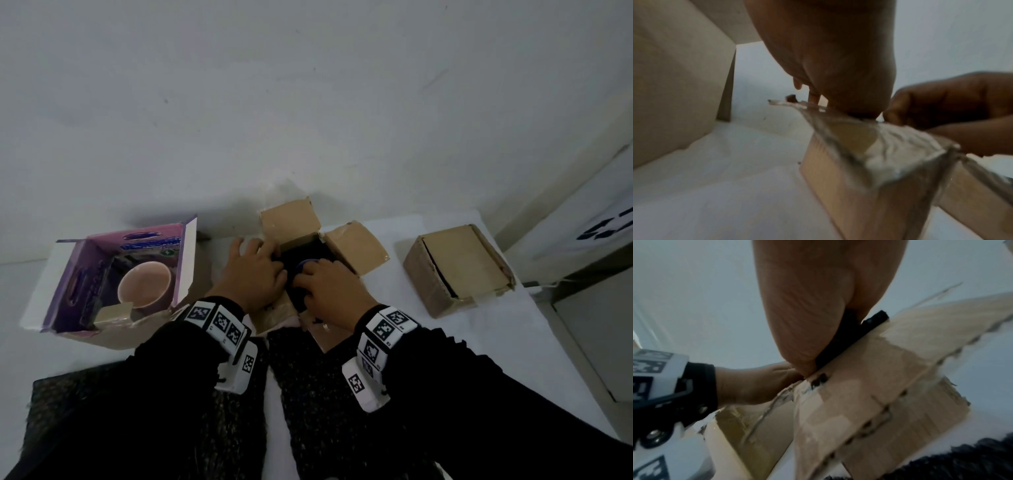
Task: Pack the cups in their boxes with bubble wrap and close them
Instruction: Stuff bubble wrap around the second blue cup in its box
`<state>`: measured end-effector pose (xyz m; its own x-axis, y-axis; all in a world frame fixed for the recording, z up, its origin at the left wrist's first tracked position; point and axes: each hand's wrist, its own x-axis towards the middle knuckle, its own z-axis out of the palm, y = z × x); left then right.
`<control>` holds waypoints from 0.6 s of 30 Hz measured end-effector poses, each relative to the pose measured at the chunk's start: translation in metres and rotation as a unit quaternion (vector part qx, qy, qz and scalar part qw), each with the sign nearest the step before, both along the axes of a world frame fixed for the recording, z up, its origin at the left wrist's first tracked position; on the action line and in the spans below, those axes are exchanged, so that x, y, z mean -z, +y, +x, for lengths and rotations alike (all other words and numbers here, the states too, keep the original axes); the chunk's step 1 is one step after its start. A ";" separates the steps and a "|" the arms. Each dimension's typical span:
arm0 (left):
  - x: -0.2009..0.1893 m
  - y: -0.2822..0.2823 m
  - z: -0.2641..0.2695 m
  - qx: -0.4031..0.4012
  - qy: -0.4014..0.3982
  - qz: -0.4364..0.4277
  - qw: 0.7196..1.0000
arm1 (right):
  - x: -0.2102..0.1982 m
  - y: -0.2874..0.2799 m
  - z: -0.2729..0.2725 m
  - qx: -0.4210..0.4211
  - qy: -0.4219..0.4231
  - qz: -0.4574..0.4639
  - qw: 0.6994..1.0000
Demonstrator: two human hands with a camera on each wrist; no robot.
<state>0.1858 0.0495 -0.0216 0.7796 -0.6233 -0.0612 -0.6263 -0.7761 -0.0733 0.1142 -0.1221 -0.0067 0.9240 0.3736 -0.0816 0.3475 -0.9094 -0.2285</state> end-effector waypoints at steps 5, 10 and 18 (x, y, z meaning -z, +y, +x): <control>0.015 0.005 -0.008 0.001 -0.041 -0.077 0.996 | 0.005 -0.008 -0.014 -0.049 -0.042 0.017 0.998; 0.012 0.008 -0.004 0.008 -0.050 -0.060 0.997 | 0.001 -0.013 -0.015 -0.063 -0.049 -0.037 0.996; 0.010 0.000 -0.004 -0.044 0.022 0.013 0.999 | -0.015 -0.002 -0.013 -0.073 0.043 -0.093 0.992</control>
